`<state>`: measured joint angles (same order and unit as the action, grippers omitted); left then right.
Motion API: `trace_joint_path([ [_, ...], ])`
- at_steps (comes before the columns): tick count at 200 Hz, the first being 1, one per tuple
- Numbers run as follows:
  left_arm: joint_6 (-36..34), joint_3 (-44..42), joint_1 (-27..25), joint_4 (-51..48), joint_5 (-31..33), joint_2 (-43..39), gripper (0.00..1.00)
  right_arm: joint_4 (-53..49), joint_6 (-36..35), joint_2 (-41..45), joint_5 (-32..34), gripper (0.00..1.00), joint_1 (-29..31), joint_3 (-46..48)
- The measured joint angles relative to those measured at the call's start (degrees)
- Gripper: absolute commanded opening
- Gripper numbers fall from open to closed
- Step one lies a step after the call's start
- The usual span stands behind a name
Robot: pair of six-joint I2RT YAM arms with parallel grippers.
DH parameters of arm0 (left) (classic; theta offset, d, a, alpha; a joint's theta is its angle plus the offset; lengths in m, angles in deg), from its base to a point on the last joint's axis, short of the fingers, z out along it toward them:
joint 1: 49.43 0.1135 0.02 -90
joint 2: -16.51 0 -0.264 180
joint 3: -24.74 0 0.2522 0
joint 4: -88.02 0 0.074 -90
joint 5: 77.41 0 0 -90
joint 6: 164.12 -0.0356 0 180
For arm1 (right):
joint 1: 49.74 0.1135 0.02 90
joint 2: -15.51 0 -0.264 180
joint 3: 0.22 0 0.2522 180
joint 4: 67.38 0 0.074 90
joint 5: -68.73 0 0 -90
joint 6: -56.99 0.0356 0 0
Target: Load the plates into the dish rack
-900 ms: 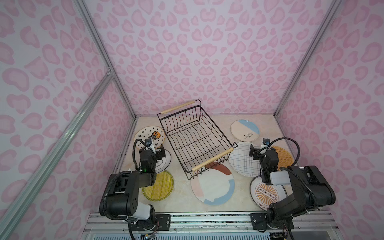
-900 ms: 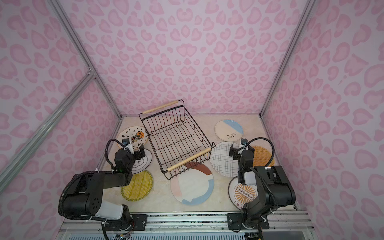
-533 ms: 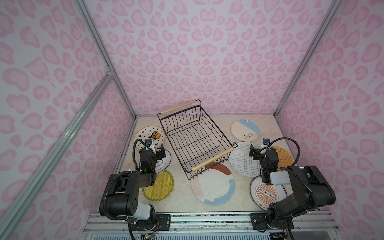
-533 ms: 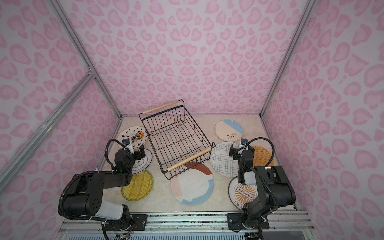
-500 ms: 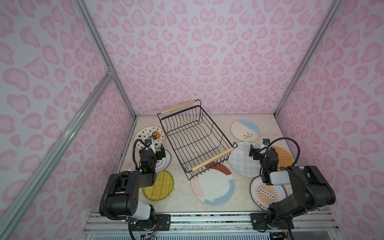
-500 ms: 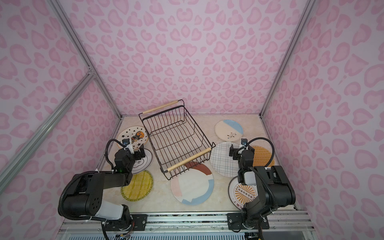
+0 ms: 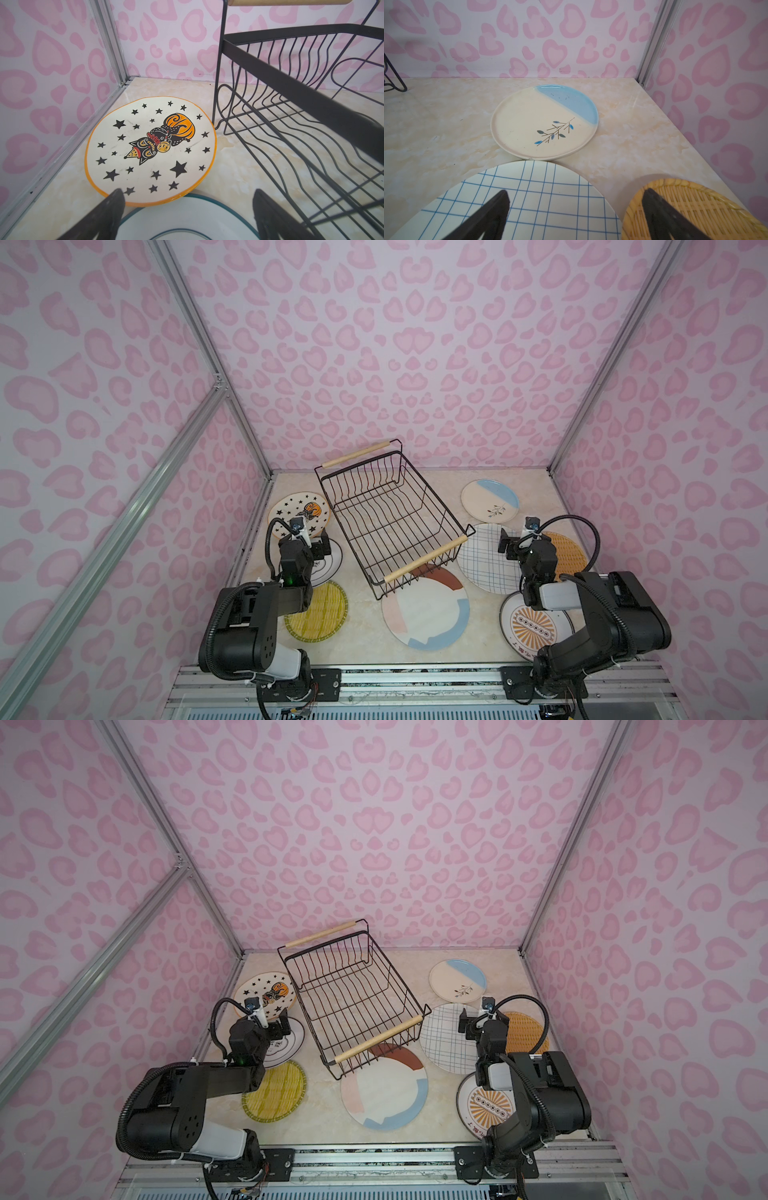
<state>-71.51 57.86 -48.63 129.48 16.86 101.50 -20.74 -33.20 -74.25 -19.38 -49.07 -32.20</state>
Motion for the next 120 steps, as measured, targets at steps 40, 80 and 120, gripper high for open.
trace_joint_path([
  [40, 0.0, 0.0, 0.0, 0.0, 0.0, 0.0, 0.97, 0.0, -0.4, 0.0, 0.9, 1.0, 0.8, 0.1],
  [80, 0.0, 0.0, 0.0, 0.0, 0.0, 0.0, 0.98, 0.0, -0.4, 0.0, 1.3, 1.0, 0.7, 0.1],
  [120, 0.0, 0.0, 0.0, 0.0, 0.0, 0.0, 0.98, -0.3, 0.2, 0.0, 0.5, 1.0, -0.5, -0.3],
])
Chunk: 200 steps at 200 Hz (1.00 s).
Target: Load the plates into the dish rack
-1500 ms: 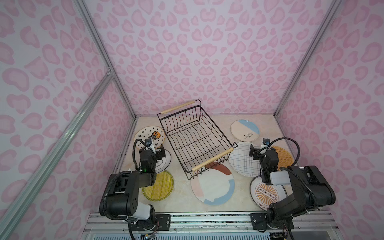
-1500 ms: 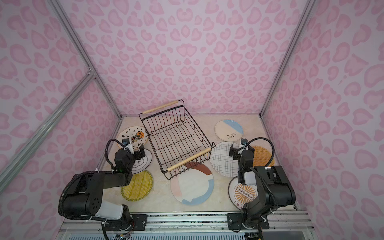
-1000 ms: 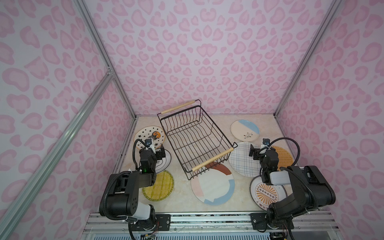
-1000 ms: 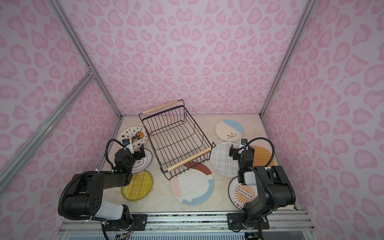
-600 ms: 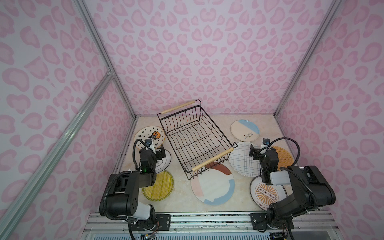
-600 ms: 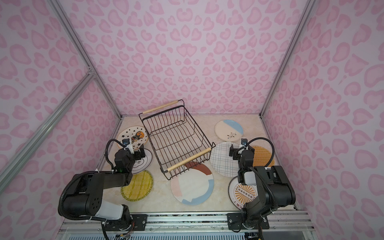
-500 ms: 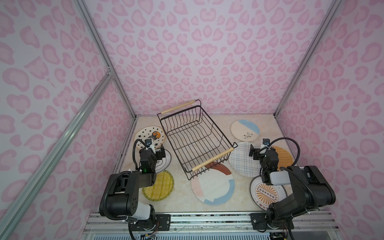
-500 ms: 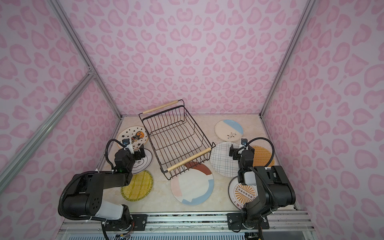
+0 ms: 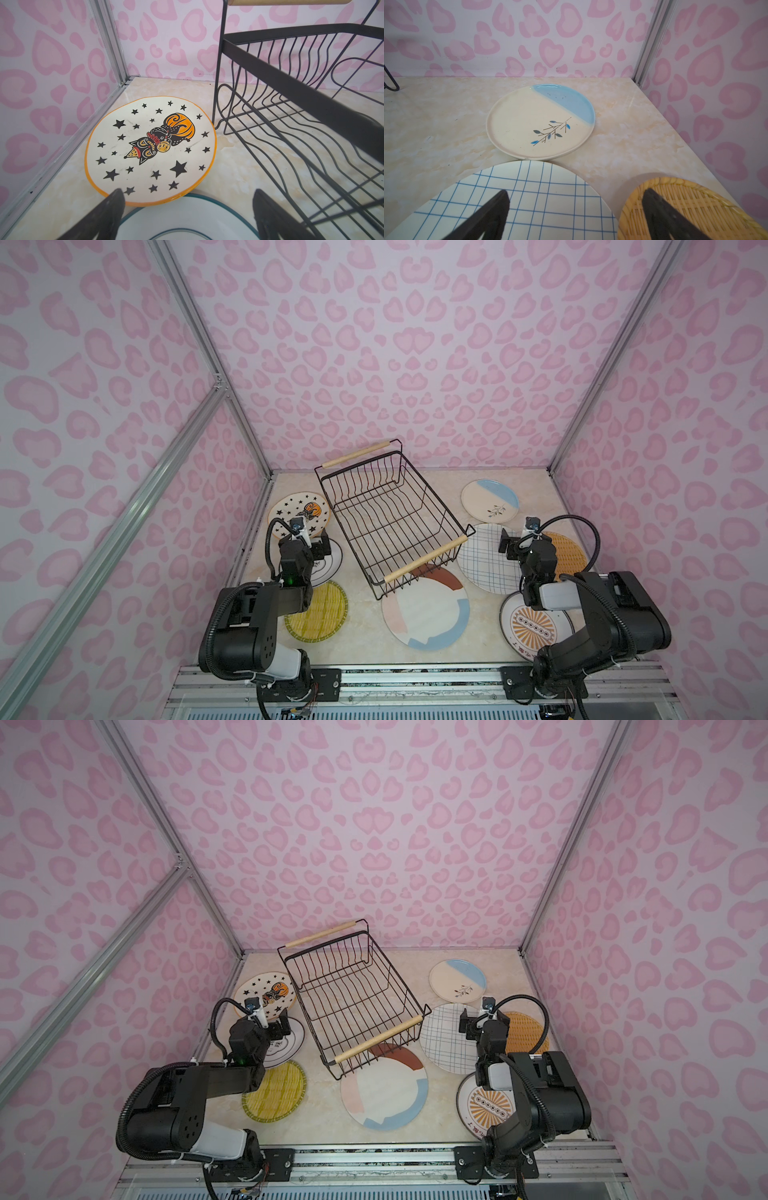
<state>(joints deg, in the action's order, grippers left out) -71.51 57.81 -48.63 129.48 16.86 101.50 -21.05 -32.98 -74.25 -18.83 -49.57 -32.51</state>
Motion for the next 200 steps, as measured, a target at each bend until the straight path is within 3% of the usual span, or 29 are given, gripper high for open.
trace_joint_path([
  [17, 0.0, 0.0, 0.2, 0.0, -0.5, 0.0, 0.98, 0.1, 0.5, 0.1, -0.5, 1.0, -0.6, 0.2],
  [30, 0.0, -0.1, 0.4, 0.0, -0.7, -0.1, 0.98, 0.5, 1.0, 2.9, 3.7, 1.0, 1.0, 2.8],
  [73, 3.0, 7.2, 0.6, -13.4, 4.3, -9.0, 0.98, -11.0, 3.0, 25.6, 10.5, 1.0, 4.7, 1.6],
  [101, 14.9, 11.6, 0.5, -29.1, 9.2, -18.6, 0.98, -24.6, 12.4, 38.7, 10.6, 1.0, 5.3, -3.0],
  [140, 30.6, 16.1, 1.0, -52.8, 10.4, -26.3, 0.97, -42.3, 29.1, 55.6, 7.4, 1.0, 4.4, -4.8],
  [165, 34.6, 14.4, 5.3, -60.7, 5.7, -32.1, 0.98, -47.8, 37.2, 66.1, 3.3, 1.0, 3.0, -2.0],
  [200, 36.5, 13.9, 14.6, -62.2, -6.8, -28.4, 0.99, -53.3, 40.6, 64.6, -8.1, 1.0, 4.1, -6.8],
])
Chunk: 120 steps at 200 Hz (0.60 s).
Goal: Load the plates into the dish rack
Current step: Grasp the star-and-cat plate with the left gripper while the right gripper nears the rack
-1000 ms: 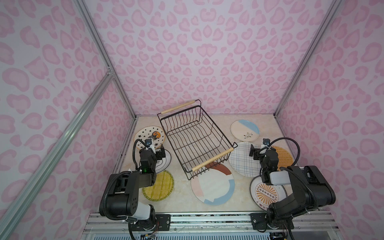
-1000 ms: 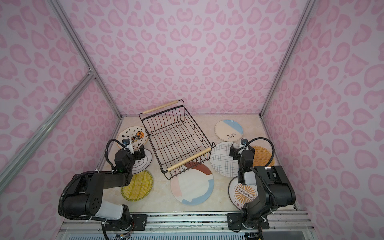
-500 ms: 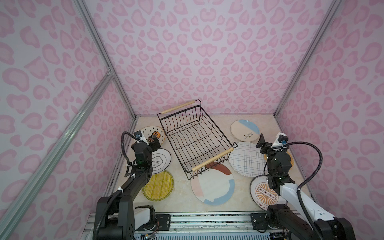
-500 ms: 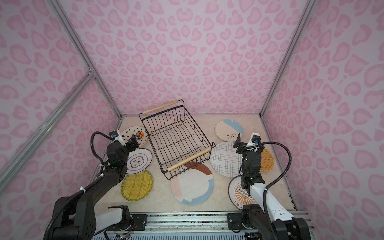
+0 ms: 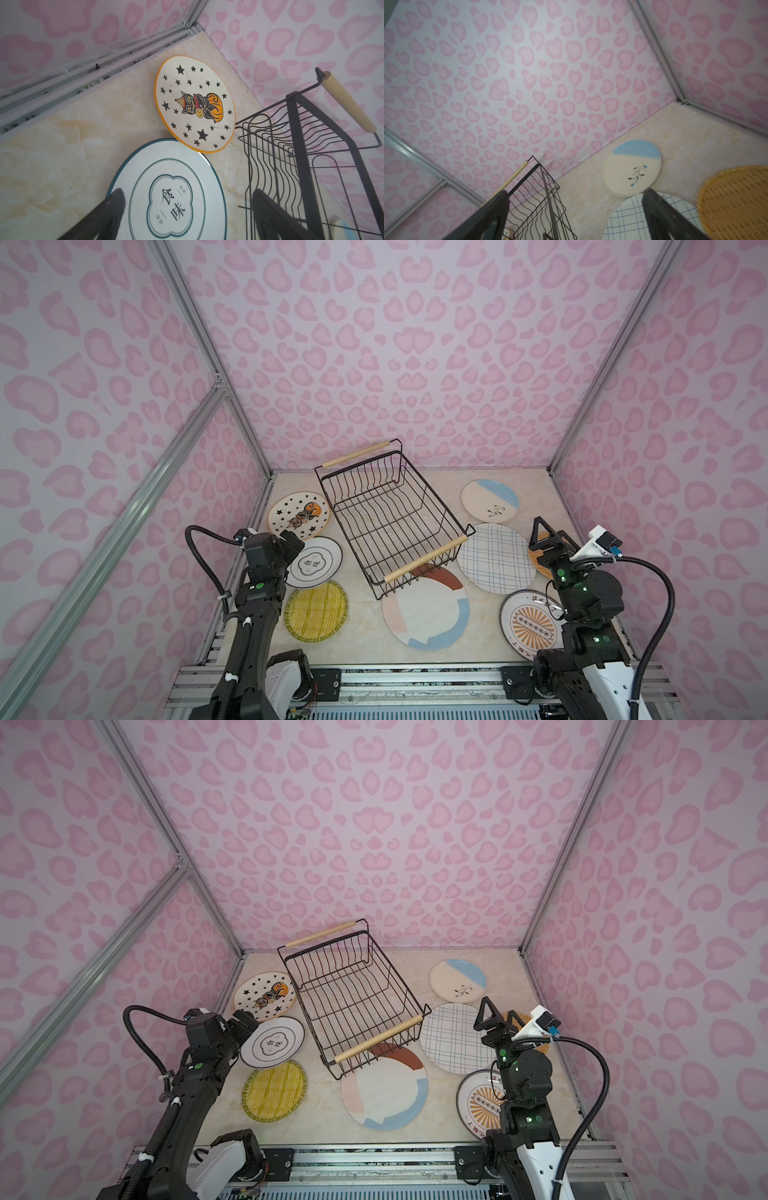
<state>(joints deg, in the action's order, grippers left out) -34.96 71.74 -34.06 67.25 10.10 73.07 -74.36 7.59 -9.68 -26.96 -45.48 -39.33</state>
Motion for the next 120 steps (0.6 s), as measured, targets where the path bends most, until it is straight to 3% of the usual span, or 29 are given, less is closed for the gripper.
trace_joint_path([
  [28, 2.6, 0.3, 7.0, 4.2, -8.3, 11.3, 0.97, -4.8, -0.4, -4.5, -6.6, 1.0, 5.4, -3.9],
  [59, 5.0, 2.0, 13.2, 11.0, -15.4, 22.5, 0.93, -10.1, -3.9, -9.7, -9.5, 1.0, 12.6, -11.1],
  [120, 5.9, 10.7, 14.6, 20.0, -22.4, 36.9, 0.86, -18.0, -9.1, -21.0, -15.7, 1.0, 22.6, -22.6],
])
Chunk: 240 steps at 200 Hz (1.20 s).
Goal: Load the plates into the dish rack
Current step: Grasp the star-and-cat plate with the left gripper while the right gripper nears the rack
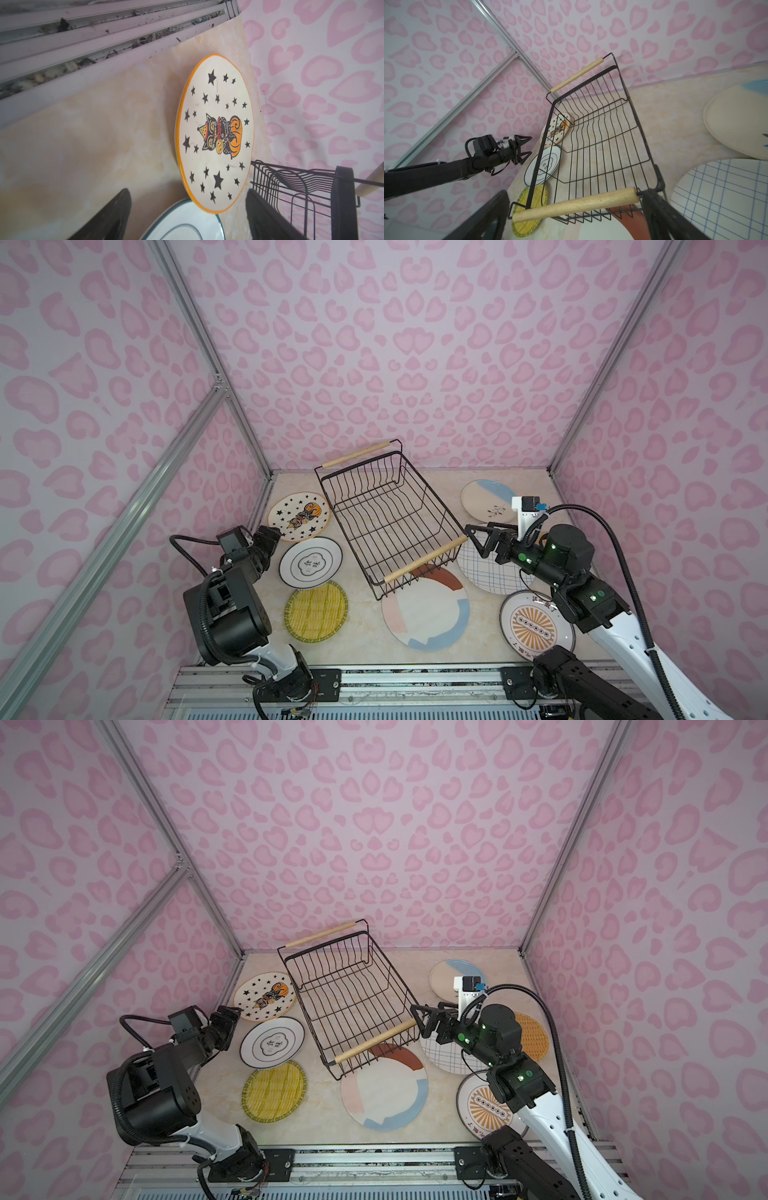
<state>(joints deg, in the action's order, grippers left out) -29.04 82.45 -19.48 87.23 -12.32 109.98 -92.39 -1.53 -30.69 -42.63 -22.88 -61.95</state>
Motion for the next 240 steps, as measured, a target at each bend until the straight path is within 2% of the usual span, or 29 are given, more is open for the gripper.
trace_joint_path([
  [30, -0.4, 3.2, 0.2, 0.4, -2.0, 4.3, 0.82, -2.1, -2.5, -2.1, -0.7, 1.0, 3.5, -1.8],
  [52, -0.4, 5.1, 0.2, 0.3, -4.2, 8.2, 0.77, -2.3, -3.3, -3.0, -0.6, 1.0, 3.8, -1.9],
  [137, -0.7, 10.0, 0.2, 3.8, -10.7, 17.1, 0.67, -2.1, -4.1, -8.4, -1.5, 1.0, 6.1, -2.7],
  [240, 1.1, 17.0, -2.5, -2.1, -9.7, 20.8, 0.52, -1.8, -4.0, -10.2, -0.7, 1.0, 8.5, -2.9],
])
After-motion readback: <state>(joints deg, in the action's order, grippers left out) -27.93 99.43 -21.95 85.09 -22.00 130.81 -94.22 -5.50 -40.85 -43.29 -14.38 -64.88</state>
